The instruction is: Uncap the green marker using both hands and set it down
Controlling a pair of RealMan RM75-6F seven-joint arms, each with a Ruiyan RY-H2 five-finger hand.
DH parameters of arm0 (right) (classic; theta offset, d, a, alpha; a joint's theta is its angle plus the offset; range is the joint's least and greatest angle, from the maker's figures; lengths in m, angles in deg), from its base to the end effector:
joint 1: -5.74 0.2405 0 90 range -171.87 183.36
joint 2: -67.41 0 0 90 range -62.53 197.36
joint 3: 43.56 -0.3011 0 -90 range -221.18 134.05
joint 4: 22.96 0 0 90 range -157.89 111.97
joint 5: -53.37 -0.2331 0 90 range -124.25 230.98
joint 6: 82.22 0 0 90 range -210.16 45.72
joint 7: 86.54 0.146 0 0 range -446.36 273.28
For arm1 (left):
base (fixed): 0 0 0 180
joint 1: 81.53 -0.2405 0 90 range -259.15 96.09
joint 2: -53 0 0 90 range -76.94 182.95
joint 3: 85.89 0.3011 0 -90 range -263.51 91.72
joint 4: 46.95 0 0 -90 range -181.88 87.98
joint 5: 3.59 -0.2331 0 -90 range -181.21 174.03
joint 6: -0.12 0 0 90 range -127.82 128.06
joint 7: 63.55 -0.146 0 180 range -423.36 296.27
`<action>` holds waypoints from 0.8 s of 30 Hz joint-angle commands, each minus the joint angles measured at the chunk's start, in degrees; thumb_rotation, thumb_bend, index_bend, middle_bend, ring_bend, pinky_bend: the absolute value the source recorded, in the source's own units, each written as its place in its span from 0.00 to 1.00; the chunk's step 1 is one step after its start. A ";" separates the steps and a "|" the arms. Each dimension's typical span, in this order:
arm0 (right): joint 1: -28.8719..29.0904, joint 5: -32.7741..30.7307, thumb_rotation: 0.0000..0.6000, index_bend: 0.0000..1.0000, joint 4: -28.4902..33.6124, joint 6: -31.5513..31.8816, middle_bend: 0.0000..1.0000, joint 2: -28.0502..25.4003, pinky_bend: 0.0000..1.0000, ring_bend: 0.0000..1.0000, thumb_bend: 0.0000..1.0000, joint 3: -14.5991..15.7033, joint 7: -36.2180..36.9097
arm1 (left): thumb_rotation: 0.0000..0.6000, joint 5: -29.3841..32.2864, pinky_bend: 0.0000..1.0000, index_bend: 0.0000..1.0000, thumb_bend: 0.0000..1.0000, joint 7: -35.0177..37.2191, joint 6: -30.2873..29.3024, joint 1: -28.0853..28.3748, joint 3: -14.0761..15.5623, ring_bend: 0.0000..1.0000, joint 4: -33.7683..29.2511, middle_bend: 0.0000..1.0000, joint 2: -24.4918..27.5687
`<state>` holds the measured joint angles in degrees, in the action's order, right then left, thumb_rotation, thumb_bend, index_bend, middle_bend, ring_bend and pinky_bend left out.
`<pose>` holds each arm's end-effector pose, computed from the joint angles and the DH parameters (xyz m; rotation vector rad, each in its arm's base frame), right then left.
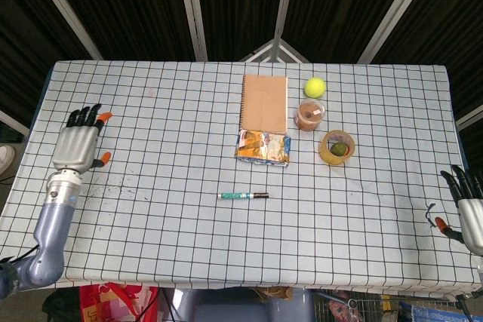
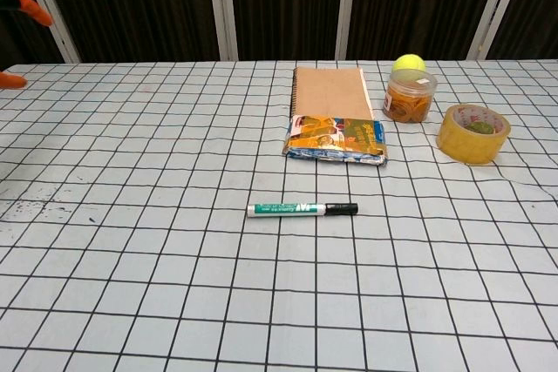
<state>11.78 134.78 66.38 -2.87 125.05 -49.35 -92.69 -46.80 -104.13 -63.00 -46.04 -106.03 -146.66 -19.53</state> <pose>-0.3858 -0.2091 0.2085 1.4140 -0.7504 0.6608 -0.2204 0.3914 0.0948 -1.5009 -0.8952 -0.6917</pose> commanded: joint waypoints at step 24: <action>0.88 -2.55 1.00 0.14 1.04 -2.00 0.08 -1.23 0.04 0.08 0.26 0.28 -2.60 | 1.00 38.10 0.00 0.21 0.36 -27.11 -7.49 31.88 -3.52 0.00 2.12 0.00 -23.29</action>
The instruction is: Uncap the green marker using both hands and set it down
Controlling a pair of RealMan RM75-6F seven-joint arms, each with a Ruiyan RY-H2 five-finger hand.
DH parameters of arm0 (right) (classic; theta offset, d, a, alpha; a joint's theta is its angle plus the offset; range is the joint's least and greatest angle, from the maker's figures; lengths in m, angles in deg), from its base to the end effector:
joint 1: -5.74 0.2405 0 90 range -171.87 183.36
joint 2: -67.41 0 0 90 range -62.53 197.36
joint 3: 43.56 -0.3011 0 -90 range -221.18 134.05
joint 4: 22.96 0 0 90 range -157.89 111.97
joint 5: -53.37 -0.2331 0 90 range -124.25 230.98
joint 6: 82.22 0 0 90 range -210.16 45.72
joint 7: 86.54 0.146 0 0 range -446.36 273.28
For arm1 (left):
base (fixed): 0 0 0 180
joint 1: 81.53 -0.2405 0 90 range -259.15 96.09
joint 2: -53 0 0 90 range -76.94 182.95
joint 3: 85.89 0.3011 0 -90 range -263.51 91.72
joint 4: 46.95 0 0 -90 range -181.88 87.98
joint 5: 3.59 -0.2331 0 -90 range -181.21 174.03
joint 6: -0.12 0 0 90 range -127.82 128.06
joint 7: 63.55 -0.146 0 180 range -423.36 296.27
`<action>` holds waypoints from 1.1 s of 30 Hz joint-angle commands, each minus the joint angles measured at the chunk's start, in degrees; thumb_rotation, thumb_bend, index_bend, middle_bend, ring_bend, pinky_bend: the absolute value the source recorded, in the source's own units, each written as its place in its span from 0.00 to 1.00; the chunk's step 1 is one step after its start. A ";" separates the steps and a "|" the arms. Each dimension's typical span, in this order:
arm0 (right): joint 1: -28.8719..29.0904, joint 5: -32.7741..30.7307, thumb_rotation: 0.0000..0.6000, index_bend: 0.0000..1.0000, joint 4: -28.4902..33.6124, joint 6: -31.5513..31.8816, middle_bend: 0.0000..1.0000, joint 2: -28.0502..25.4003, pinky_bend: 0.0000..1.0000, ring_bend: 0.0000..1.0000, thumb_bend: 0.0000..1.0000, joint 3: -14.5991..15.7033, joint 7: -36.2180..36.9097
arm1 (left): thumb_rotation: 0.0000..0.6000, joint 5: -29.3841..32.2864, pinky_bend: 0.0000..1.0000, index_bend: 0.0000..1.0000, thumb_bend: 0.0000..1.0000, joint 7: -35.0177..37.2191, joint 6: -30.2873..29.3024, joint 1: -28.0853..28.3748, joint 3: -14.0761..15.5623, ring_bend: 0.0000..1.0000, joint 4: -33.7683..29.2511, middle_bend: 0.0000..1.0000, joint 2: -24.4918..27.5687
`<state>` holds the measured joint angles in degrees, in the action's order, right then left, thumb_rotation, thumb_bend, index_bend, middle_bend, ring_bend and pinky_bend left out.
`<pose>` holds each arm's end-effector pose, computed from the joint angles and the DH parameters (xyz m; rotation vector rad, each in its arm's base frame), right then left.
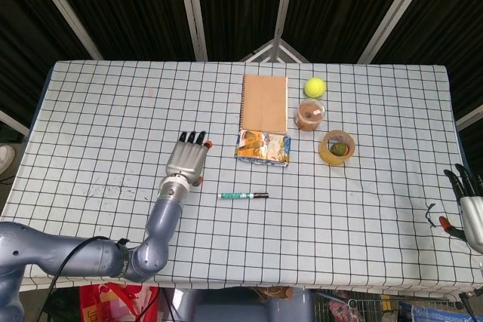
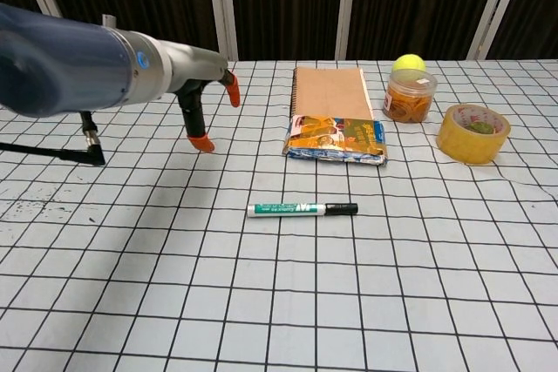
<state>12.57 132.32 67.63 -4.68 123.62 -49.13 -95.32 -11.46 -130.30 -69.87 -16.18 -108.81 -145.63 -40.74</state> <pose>-0.3872 -0.2125 0.2138 1.4162 -0.7495 0.5968 -0.0341 0.3962 -0.0538 -1.8334 -0.9635 -0.5005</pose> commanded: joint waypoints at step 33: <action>-0.52 -0.48 1.00 0.14 -6.48 -0.87 0.08 3.04 0.04 0.08 0.26 1.36 3.36 | 1.00 7.51 0.00 0.41 0.37 -1.23 -0.42 10.88 -0.77 0.00 16.61 0.00 -18.58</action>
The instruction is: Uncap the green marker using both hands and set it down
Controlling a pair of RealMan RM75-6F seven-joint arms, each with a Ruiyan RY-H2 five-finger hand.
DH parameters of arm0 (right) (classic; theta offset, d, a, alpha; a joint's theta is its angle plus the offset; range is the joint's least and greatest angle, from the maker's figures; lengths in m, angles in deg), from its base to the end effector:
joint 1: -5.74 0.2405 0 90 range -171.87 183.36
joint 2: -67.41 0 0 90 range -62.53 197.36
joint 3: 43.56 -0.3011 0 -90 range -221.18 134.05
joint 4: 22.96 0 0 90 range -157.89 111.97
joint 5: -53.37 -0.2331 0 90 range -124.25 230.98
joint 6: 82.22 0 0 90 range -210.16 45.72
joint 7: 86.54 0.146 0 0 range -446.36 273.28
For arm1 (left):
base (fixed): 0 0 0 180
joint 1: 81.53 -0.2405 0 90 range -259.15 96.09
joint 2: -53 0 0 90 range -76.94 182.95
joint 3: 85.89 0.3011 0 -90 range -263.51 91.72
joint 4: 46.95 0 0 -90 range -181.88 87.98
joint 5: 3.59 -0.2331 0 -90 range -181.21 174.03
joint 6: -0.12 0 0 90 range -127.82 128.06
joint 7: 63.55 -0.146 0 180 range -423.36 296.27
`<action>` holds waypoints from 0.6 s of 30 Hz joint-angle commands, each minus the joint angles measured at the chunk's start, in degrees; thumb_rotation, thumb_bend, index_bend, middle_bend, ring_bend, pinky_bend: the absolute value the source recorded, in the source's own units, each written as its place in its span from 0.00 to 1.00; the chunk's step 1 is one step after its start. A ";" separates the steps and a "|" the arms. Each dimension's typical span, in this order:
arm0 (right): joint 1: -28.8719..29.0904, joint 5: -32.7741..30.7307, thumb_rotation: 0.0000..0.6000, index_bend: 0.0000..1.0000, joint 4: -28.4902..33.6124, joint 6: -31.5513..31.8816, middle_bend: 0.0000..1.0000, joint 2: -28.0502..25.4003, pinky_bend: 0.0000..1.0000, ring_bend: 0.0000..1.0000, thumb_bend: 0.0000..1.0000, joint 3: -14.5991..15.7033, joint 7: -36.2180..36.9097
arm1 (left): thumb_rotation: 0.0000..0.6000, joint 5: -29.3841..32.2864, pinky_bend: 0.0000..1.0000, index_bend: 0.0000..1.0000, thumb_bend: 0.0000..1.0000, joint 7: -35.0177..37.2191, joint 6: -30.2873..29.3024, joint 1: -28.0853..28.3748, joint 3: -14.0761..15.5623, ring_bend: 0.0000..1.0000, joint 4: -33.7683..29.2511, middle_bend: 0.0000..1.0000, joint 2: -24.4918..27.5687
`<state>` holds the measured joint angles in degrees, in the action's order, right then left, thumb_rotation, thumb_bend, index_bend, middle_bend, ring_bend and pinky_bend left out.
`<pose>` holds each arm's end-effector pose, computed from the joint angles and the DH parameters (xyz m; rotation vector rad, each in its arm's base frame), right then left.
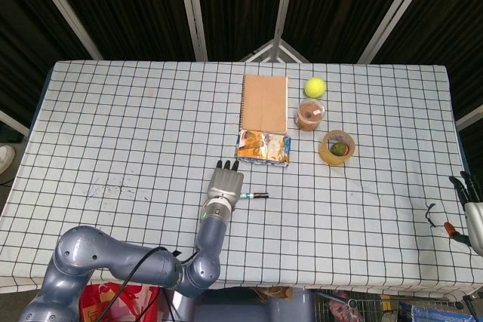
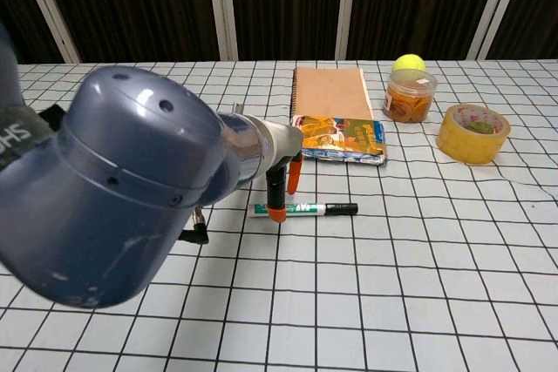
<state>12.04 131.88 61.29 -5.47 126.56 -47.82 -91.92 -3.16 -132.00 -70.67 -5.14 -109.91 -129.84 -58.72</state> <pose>-0.4145 -0.2051 0.2073 1.4027 -0.7822 0.5619 0.0202 0.3655 -0.1571 -1.9142 -1.0258 -0.4039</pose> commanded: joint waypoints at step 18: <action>0.30 -0.46 1.00 0.14 -1.40 -1.14 0.08 1.09 0.04 0.08 0.26 0.25 -0.18 | 1.00 -4.46 0.00 0.47 0.46 1.55 2.42 -1.48 0.70 0.00 4.08 0.00 -2.54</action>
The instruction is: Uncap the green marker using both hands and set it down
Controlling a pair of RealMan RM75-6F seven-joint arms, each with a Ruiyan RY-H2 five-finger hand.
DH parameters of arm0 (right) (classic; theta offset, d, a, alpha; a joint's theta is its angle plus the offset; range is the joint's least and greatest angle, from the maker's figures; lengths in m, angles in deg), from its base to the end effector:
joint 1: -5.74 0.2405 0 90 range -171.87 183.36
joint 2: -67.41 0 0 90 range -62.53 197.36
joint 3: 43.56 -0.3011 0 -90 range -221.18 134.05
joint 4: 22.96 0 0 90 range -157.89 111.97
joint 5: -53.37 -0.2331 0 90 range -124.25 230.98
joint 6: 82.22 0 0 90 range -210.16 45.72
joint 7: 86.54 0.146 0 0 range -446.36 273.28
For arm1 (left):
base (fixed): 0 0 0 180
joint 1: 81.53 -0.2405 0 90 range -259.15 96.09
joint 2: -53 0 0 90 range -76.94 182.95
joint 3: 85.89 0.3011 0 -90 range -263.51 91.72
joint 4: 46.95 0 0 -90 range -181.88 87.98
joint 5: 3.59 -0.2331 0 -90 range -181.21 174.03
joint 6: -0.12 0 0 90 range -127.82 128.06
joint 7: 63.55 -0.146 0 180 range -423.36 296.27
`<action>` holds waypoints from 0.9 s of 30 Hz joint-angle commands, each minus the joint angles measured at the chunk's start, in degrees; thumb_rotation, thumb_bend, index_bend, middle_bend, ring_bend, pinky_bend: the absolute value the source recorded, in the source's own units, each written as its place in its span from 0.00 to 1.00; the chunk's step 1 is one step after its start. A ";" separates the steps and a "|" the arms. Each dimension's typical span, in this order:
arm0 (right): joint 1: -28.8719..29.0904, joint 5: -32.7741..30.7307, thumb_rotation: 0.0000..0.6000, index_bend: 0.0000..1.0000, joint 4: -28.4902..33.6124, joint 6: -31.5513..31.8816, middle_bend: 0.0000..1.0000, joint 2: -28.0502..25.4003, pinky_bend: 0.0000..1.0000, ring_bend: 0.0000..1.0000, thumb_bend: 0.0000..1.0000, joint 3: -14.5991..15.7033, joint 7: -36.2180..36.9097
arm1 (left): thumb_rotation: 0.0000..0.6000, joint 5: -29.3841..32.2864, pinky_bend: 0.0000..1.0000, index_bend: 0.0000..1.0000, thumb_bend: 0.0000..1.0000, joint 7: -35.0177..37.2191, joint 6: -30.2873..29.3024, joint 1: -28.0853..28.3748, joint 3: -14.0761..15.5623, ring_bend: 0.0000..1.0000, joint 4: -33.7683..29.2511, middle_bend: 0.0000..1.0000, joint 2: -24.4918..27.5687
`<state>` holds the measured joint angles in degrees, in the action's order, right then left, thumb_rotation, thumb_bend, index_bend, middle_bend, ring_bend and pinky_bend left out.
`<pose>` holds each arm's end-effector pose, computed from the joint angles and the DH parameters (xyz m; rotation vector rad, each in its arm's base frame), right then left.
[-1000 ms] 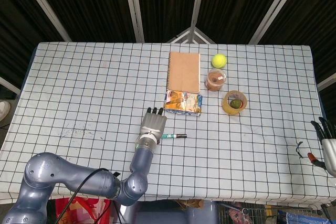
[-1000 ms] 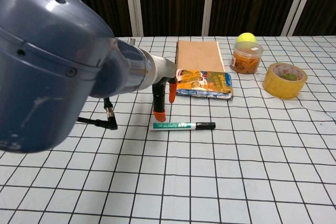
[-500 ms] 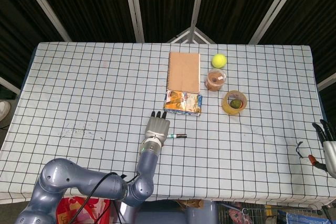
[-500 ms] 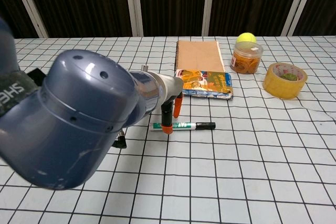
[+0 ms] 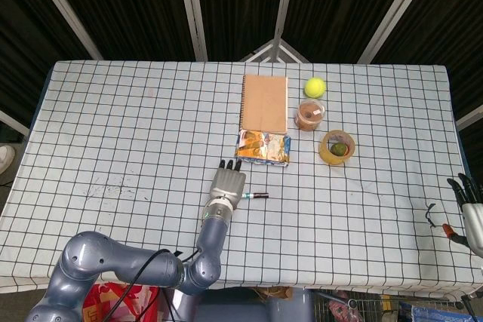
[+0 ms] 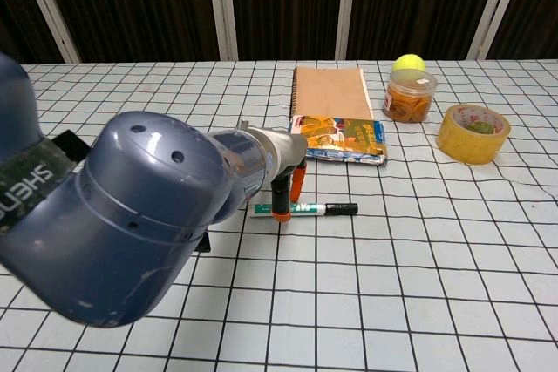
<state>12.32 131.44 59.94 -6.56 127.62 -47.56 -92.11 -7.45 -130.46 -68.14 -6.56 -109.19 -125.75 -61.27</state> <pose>-0.4204 -0.2060 0.2012 1.4091 -0.7937 0.5412 0.0145 0.3677 -0.1713 -1.9161 -1.0121 -0.4406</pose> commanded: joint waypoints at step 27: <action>-0.05 -0.24 1.00 0.14 -2.20 -0.54 0.08 1.67 0.04 0.08 0.26 0.58 1.93 | 1.00 -3.26 0.00 0.49 0.46 -0.85 -0.35 -1.66 0.53 0.00 0.85 0.02 -1.43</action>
<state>14.70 125.34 59.81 -12.66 128.39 -49.14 -91.29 -10.67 -131.35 -68.47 -8.17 -108.66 -124.88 -62.66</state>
